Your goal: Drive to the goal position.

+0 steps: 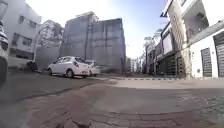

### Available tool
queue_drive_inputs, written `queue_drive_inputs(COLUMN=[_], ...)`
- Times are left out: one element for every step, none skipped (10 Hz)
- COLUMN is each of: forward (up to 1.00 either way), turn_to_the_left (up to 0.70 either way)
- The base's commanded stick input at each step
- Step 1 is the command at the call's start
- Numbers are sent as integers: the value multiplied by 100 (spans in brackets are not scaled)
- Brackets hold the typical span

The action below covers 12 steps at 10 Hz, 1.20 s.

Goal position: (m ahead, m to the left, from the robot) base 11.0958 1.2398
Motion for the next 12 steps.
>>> queue_drive_inputs(forward=[100,100,100,100,100,100,100,100,100,100,100,100], turn_to_the_left=[-27,0,0,0,0,0,0,0,0,0,40,40])
